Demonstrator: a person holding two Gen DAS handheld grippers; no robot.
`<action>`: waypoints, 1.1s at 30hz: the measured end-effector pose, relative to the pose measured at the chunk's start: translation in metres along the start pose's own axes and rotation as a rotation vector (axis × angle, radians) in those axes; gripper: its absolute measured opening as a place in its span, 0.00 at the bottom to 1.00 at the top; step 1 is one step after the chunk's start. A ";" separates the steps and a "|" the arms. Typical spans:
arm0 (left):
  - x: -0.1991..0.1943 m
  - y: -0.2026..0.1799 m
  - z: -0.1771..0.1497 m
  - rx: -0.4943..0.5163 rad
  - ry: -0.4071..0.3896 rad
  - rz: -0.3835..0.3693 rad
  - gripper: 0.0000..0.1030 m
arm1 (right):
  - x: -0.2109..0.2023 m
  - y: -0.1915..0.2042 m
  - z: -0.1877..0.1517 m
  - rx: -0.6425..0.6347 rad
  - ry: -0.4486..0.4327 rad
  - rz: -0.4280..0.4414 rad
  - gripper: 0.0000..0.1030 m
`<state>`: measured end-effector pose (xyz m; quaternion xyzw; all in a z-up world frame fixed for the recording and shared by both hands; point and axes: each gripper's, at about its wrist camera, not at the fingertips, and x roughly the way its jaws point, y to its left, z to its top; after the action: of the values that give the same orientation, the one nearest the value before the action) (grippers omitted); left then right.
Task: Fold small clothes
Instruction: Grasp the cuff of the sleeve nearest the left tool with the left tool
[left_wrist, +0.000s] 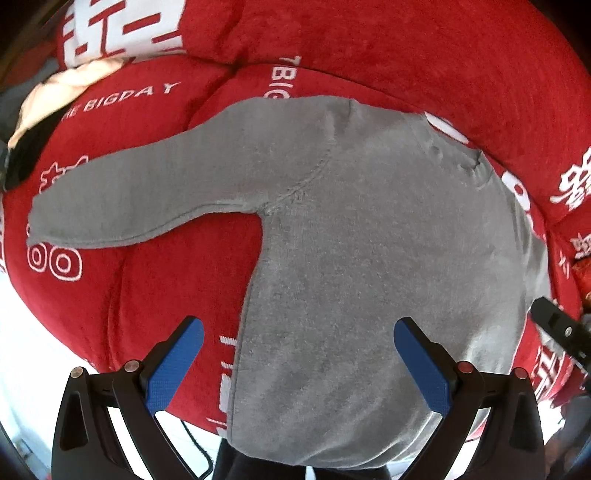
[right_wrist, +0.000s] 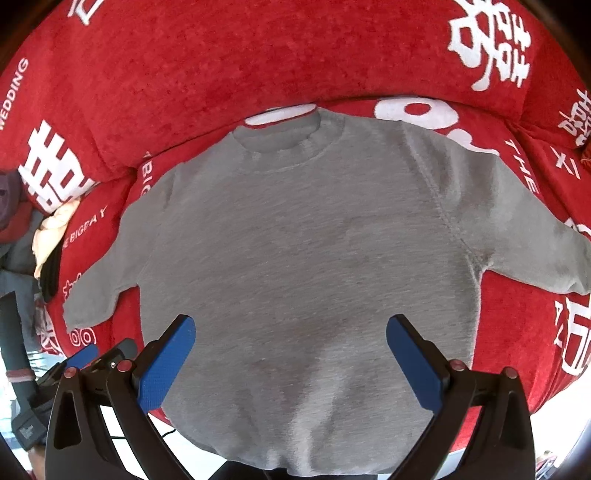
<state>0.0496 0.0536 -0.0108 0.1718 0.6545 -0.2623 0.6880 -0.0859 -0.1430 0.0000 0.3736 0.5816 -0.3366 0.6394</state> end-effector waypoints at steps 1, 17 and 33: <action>0.000 0.004 0.000 -0.008 -0.005 -0.012 1.00 | 0.001 0.003 -0.001 -0.006 0.000 0.001 1.00; 0.046 0.212 0.017 -0.522 -0.177 -0.308 1.00 | 0.028 0.049 -0.017 -0.121 0.040 0.049 1.00; 0.073 0.253 0.026 -0.675 -0.279 -0.352 0.54 | 0.054 0.104 -0.034 -0.224 0.087 0.115 1.00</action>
<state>0.2193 0.2313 -0.1082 -0.2157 0.6235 -0.1673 0.7326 -0.0072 -0.0615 -0.0461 0.3469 0.6204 -0.2160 0.6694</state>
